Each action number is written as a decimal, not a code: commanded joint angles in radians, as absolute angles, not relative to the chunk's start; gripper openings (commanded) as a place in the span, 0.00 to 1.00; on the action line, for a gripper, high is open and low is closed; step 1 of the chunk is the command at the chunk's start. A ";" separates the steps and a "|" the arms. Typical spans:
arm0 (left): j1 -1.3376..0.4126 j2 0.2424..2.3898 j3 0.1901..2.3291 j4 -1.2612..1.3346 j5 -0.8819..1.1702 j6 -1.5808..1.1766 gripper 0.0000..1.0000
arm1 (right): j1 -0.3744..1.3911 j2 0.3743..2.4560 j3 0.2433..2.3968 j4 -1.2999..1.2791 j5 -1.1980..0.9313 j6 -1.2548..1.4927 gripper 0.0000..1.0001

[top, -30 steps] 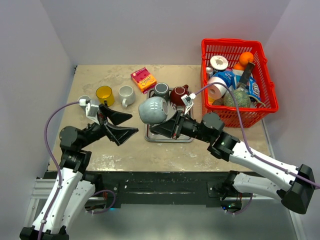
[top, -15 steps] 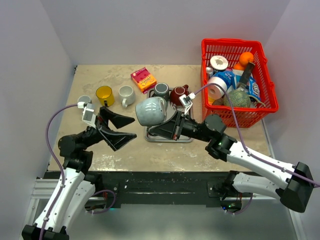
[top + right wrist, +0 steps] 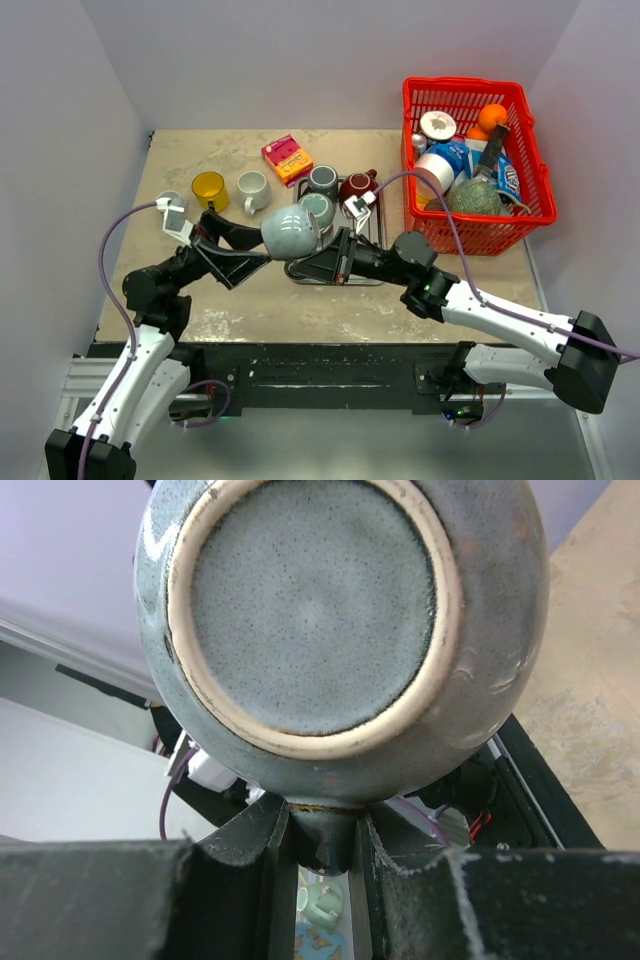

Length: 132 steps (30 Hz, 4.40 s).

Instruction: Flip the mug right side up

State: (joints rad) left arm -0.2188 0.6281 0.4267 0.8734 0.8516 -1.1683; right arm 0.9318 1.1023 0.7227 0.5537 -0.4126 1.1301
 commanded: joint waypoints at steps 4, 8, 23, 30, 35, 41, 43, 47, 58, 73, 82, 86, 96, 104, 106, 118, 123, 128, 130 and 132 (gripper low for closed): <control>-0.264 0.660 0.509 0.677 0.793 -1.065 0.66 | 0.948 1.106 0.750 0.756 -0.417 1.127 0.00; -0.299 0.663 0.509 0.650 0.772 -1.042 0.57 | 0.953 1.127 0.750 0.778 -0.420 1.135 0.00; -0.385 0.680 0.520 0.655 0.684 -1.019 0.00 | 0.959 1.109 0.738 0.625 -0.359 1.086 0.00; -0.385 0.663 0.590 0.408 0.608 -0.866 0.00 | 0.959 1.089 0.749 0.460 -0.267 1.028 0.49; -0.385 0.695 0.713 0.052 0.464 -0.674 0.00 | 0.959 1.089 0.801 0.182 -0.131 0.963 0.62; -0.385 0.805 0.825 -0.273 0.256 -0.438 0.00 | 0.959 1.060 0.819 -0.064 0.009 0.934 0.71; -0.385 0.868 0.874 -0.378 0.151 -0.388 0.00 | 0.959 1.049 0.818 -0.106 0.047 0.936 0.72; -0.383 0.977 0.945 -0.491 0.038 -0.226 0.00 | 0.957 1.017 0.810 -0.146 0.086 0.928 0.73; -0.267 1.249 1.003 -0.529 -0.031 0.061 0.00 | 0.957 0.937 0.810 -0.264 0.141 0.914 0.73; 0.115 1.377 0.953 -0.479 0.067 0.022 0.00 | 0.957 0.956 0.856 -0.357 0.101 0.920 0.72; 0.239 1.425 0.959 -0.476 0.006 -0.063 0.00 | 0.957 1.042 0.922 -0.376 0.051 0.923 0.71; 0.270 1.506 1.020 -0.517 0.003 -0.092 0.00 | 0.957 1.060 0.922 -0.373 0.046 0.937 0.70; 0.365 1.554 1.054 -0.549 0.078 -0.178 0.28 | 0.957 1.098 0.963 -0.374 0.055 0.937 0.70; 0.368 1.546 1.141 -0.618 0.082 -0.156 0.46 | 0.957 1.059 0.919 -0.373 0.064 0.948 0.73; 0.367 1.531 1.157 -0.641 0.060 -0.155 0.52 | 0.956 1.042 0.910 -0.383 0.071 0.950 0.75; 0.367 1.292 1.310 -0.782 0.015 -0.135 0.73 | 0.957 0.991 0.928 -0.521 0.247 0.968 0.99; 0.367 1.186 1.299 -0.714 0.032 -0.169 0.81 | 0.957 1.014 0.975 -0.586 0.362 0.943 0.99; 0.368 1.117 1.221 -0.644 -0.059 -0.284 0.96 | 0.957 1.044 0.997 -0.548 0.494 0.922 0.99; 0.368 1.118 1.210 -0.646 -0.067 -0.327 0.99 | 0.957 1.081 1.018 -0.540 0.529 0.917 0.99; 0.368 1.121 1.201 -0.652 -0.058 -0.348 0.99 | 0.957 1.161 1.063 -0.531 0.571 0.917 0.99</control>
State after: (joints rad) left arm 0.3653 1.1072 1.2320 -0.6868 -0.0231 -0.2543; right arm 0.9565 1.0676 0.9676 -0.5652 0.4198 0.9360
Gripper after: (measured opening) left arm 0.989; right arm 0.986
